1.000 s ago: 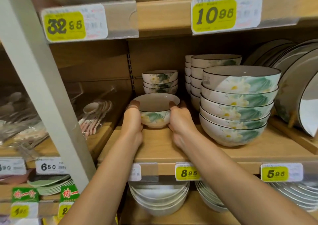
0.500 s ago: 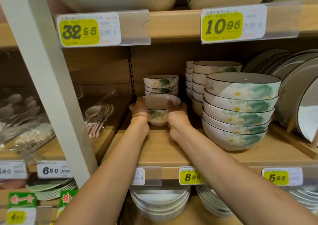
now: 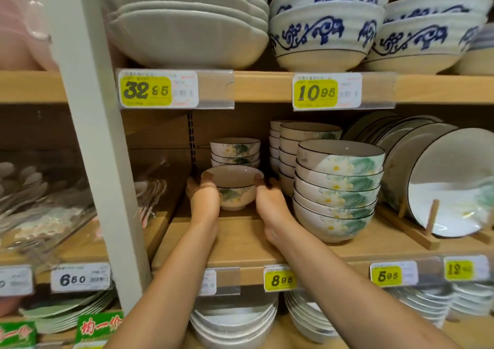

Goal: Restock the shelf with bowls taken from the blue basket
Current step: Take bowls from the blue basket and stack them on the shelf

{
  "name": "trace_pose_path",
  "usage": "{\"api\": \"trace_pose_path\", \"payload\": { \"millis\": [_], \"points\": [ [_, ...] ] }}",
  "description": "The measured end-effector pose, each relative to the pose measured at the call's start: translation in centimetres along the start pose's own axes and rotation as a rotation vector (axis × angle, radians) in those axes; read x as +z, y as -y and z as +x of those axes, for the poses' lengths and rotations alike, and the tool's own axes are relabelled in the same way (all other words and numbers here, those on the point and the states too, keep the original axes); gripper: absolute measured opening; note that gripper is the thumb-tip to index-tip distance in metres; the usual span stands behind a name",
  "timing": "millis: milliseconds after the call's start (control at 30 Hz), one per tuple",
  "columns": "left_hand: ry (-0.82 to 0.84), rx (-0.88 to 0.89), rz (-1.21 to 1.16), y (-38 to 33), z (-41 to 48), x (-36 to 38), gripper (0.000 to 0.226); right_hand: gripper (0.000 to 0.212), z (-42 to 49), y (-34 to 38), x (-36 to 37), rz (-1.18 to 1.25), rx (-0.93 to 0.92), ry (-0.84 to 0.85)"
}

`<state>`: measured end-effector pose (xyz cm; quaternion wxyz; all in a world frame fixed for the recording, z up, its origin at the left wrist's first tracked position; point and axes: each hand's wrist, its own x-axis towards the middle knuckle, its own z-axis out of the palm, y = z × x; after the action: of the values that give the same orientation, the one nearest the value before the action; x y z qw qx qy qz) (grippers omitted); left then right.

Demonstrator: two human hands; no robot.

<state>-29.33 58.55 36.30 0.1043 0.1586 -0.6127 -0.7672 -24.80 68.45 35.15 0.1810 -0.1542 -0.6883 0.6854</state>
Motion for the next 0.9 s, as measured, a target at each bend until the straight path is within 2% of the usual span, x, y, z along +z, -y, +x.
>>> {"api": "trace_pose_path", "payload": {
  "millis": [100, 200, 233, 267, 333, 600, 900],
  "points": [
    [0.085, 0.121, 0.067, 0.6, -4.6, -2.6, 0.05, 0.057, -3.1, 0.2, -2.0, 0.021, -0.067, 0.024],
    [0.202, 0.237, 0.084, 0.4, -9.4, -5.1, 0.02, 0.036, -6.5, 0.2, -3.9, 0.002, -0.159, 0.09],
    [0.231, 0.27, 0.083, 0.1, -11.2, -6.0, 0.017, 0.028, -7.6, 0.1, -4.6, 0.016, -0.162, 0.118],
    [0.255, 0.293, 0.078, 0.0, -12.8, -6.9, 0.02, 0.02, -8.7, 0.0, -5.2, 0.047, -0.151, 0.145],
    [0.262, 0.313, 0.05, 0.2, -16.0, -8.8, 0.024, 0.02, -11.0, -0.4, -6.7, 0.089, -0.14, 0.187],
    [0.151, 0.158, -0.059, 3.0, -26.2, -16.3, 0.035, 0.034, -19.7, -3.2, -11.7, 0.247, 0.026, 0.337],
    [-0.041, 0.061, 0.082, 7.2, -29.9, -27.0, 0.039, 0.036, -28.4, -9.1, -8.9, 0.204, 0.248, 0.547]
  ]
}}
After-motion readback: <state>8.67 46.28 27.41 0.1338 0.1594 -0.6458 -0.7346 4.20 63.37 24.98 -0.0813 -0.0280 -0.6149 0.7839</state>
